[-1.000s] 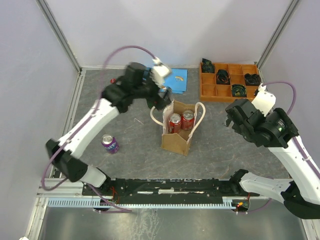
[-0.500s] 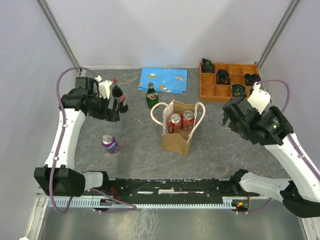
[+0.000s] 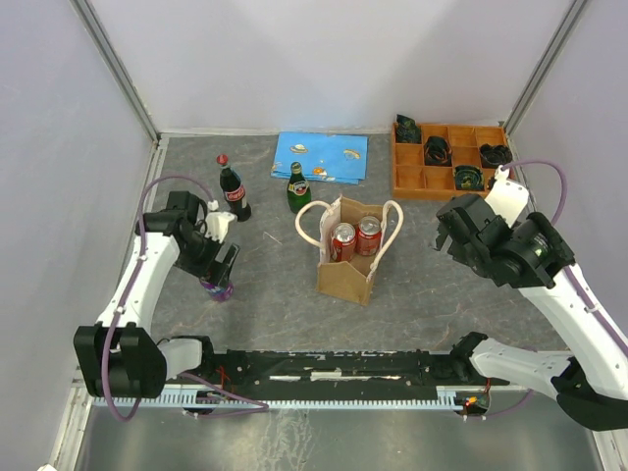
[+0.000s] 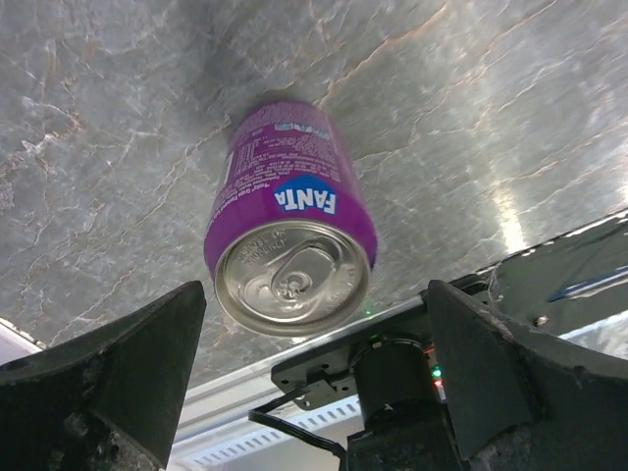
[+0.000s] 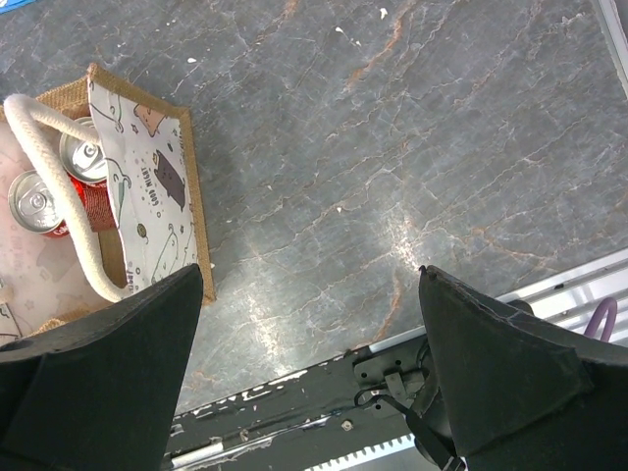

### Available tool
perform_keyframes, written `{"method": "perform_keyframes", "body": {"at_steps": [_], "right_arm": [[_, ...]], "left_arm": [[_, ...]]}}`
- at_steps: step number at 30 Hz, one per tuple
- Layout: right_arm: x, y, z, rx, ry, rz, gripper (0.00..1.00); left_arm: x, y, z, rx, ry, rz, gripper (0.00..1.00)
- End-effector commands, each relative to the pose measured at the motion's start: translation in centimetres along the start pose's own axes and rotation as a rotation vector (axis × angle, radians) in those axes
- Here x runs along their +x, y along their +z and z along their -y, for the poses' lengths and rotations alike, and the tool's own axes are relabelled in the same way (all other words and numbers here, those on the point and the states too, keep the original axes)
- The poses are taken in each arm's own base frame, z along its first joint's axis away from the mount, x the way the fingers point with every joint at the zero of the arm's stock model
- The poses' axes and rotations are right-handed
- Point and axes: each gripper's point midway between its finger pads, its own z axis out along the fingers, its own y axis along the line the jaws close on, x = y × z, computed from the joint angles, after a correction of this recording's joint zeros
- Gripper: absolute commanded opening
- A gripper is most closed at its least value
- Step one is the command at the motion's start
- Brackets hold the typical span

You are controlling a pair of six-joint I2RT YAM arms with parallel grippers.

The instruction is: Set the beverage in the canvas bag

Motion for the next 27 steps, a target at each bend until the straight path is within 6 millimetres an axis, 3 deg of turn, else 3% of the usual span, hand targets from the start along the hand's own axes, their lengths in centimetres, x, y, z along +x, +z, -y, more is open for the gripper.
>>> {"method": "perform_keyframes", "body": {"at_steps": [1, 11, 20, 23, 27], "right_arm": [[-0.8, -0.3, -0.2, -0.022, 0.04, 0.03, 0.99], [-1.1, -0.1, -0.9, -0.02, 0.022, 0.03, 0.99], [-1.1, -0.2, -0.9, -0.023, 0.03, 0.03, 0.99], [-1.1, -0.2, -0.9, -0.025, 0.032, 0.03, 0.99], [-1.1, -0.2, -0.8, -0.025, 0.035, 0.029, 0.99]], "left_arm": [[0.1, 1.1, -1.7, -0.073, 0.098, 0.014, 0.99], [-0.4, 2.5, -2.7, -0.109, 0.109, 0.035, 0.97], [-1.1, 2.4, -2.3, -0.084, 0.13, 0.045, 0.8], [-0.5, 2.6, -1.7, -0.05, 0.143, 0.019, 0.64], [-0.6, 2.0, -1.1, -0.025, 0.144, 0.021, 0.18]]}}
